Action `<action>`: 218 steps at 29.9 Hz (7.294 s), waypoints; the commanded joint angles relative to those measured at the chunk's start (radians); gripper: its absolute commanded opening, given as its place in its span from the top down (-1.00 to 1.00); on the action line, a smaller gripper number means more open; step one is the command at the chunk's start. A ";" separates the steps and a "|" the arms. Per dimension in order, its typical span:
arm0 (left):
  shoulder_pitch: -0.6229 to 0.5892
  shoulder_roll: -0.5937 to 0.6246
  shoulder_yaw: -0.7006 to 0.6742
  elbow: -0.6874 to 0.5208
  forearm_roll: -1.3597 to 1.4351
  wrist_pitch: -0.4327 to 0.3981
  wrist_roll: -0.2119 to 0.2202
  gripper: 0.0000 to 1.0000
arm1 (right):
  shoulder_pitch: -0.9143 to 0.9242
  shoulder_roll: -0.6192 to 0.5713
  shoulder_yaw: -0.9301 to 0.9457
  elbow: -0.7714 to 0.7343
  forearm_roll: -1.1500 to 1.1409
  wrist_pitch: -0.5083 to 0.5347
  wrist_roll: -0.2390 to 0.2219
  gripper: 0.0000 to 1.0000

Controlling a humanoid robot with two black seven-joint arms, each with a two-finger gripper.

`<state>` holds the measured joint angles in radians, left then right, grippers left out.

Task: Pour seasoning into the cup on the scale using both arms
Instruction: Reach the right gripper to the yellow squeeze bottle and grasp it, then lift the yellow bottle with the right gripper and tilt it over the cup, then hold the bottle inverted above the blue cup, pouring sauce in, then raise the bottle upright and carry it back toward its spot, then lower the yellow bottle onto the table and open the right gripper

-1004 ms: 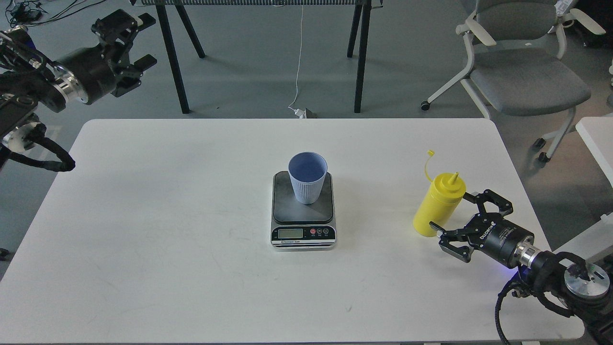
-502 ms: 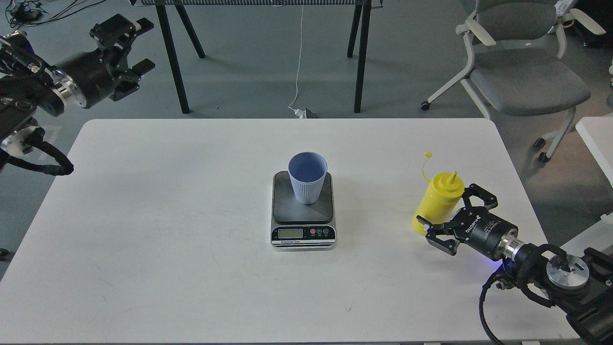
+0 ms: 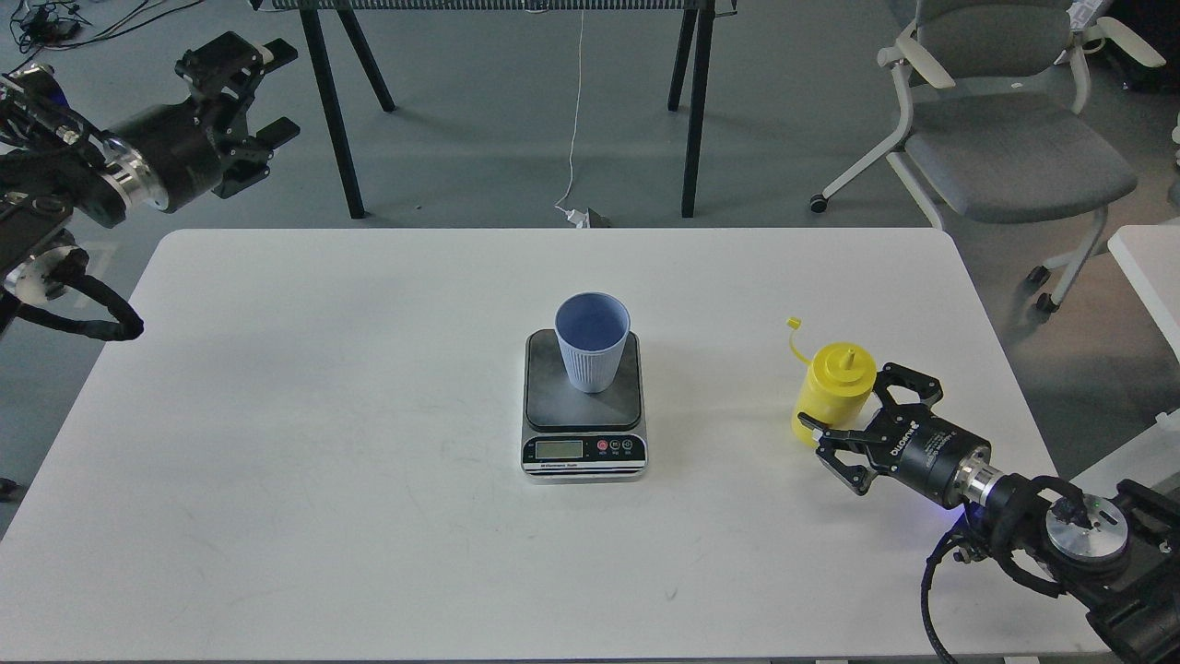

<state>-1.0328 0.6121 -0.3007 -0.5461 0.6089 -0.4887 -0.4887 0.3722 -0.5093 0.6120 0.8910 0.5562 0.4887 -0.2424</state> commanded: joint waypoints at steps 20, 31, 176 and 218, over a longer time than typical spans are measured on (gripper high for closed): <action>0.008 -0.009 -0.003 0.000 -0.004 0.000 0.000 -0.99 | 0.388 -0.192 0.068 0.003 -0.273 0.000 -0.001 0.59; 0.008 -0.012 -0.029 0.000 -0.008 0.000 0.000 -0.99 | 0.700 -0.101 -0.055 -0.061 -0.708 0.000 0.009 0.59; 0.050 -0.012 -0.051 -0.008 0.006 0.000 0.000 -0.99 | 0.061 -0.057 0.429 0.025 0.162 0.000 0.040 0.57; 0.053 -0.014 -0.052 -0.009 0.028 0.000 0.000 -0.99 | -0.184 0.273 0.473 -0.067 0.152 0.000 0.054 0.55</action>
<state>-0.9802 0.5977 -0.3514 -0.5553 0.6365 -0.4887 -0.4887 0.2019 -0.2402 1.0856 0.8224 0.7095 0.4888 -0.1885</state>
